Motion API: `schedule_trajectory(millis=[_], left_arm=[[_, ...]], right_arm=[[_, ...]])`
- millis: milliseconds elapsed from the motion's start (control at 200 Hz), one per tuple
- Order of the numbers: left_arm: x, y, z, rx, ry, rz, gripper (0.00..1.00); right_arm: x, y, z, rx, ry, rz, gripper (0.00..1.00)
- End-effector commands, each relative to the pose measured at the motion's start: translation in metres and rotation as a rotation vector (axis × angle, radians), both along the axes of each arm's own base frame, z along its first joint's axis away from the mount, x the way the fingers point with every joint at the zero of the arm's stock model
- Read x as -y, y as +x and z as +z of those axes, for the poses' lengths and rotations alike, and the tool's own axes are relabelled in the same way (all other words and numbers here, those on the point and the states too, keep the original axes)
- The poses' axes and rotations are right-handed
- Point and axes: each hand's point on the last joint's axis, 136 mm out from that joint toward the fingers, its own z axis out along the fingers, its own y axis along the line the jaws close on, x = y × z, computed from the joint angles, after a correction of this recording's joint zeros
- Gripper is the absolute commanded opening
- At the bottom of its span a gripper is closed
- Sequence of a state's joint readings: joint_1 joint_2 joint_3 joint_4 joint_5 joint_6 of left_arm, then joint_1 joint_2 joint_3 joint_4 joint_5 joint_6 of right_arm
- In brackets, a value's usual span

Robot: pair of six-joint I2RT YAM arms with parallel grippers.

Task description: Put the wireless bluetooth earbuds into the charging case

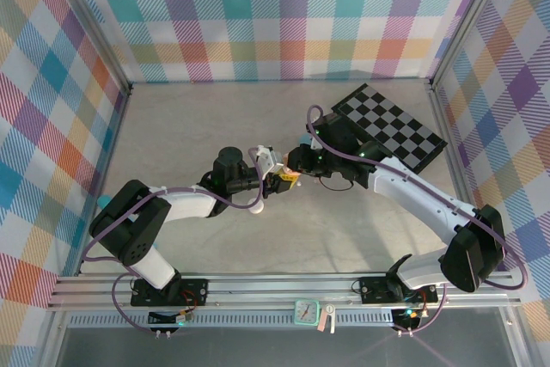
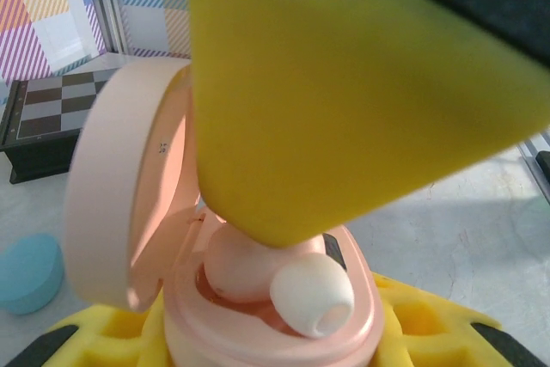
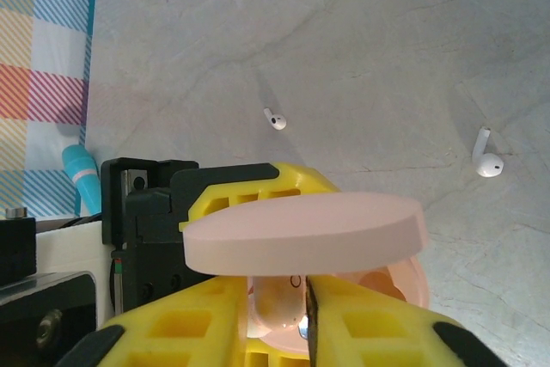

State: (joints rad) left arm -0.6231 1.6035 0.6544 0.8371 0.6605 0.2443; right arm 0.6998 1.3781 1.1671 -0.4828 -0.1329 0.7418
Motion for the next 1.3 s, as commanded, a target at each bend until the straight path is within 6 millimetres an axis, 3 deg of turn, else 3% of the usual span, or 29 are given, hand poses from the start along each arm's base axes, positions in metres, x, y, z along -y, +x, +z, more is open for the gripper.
schedule_trajectory(millis=[0, 565, 1295], left_arm=[[0.008, 0.0, 0.015, 0.055, -0.025, -0.025, 0.34], [0.01, 0.002, 0.022, 0.067, -0.039, -0.025, 0.34], [0.014, 0.006, 0.024, 0.056, -0.037, -0.025, 0.34]], right_arm=[[-0.004, -0.001, 0.009, 0.03, 0.015, 0.026, 0.3], [0.001, -0.009, -0.016, -0.028, -0.053, 0.053, 0.28], [0.012, 0.01, -0.005, 0.142, -0.139, -0.035, 0.2]])
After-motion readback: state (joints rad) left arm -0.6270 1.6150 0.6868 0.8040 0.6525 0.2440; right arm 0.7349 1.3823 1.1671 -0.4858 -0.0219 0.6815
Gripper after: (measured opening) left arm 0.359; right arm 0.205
